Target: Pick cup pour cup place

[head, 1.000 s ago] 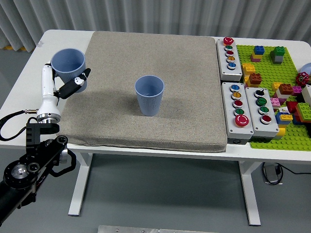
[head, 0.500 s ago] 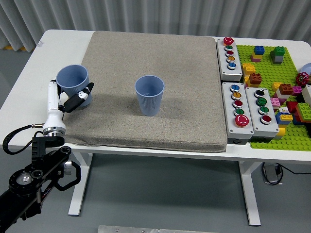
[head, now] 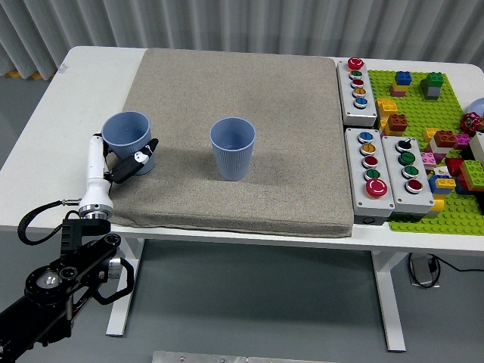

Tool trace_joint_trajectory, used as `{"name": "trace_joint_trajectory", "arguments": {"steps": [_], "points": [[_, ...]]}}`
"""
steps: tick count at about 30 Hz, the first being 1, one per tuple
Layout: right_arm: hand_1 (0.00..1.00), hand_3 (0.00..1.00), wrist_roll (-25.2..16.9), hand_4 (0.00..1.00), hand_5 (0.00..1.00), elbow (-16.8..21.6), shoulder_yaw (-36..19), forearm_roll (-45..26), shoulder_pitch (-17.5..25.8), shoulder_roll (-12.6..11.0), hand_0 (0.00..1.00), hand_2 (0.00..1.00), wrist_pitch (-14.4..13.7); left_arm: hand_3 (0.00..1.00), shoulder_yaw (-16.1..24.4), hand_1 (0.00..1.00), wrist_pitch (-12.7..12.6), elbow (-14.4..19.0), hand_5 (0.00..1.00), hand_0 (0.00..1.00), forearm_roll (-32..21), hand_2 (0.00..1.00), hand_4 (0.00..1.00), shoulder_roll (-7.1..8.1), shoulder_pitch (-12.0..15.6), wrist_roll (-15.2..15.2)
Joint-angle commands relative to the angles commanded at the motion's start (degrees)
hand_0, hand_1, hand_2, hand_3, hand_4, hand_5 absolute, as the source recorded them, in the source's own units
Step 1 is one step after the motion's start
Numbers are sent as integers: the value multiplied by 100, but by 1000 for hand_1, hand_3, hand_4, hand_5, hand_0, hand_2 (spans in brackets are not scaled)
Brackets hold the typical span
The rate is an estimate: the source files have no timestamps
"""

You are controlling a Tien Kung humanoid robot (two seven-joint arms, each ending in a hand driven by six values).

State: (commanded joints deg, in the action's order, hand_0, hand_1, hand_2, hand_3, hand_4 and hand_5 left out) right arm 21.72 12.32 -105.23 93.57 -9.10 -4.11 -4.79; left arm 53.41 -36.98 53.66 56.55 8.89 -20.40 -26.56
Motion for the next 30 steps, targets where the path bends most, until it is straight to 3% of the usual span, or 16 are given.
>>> {"name": "trace_joint_trajectory", "arguments": {"steps": [2,3,12,30], "points": [[707,630,0,61,468,0,-4,4,8,1,704,668,0,504,9,478,0,7,298,494,36,506,790,4,6,0],[707,630,2,60,467,1,-7,12,14,1,704,668,2,565,22,534,0,16,332,524,96,576,806,6,9,13],[707,631,5,60,465,1,-17,35,10,2,704,668,10,594,100,552,0,1,343,548,315,598,816,12,-7,123],[707,631,-3,60,465,-4,-9,5,-19,-1,705,667,2,660,184,597,247,-32,389,596,562,660,864,1,-19,244]]}}
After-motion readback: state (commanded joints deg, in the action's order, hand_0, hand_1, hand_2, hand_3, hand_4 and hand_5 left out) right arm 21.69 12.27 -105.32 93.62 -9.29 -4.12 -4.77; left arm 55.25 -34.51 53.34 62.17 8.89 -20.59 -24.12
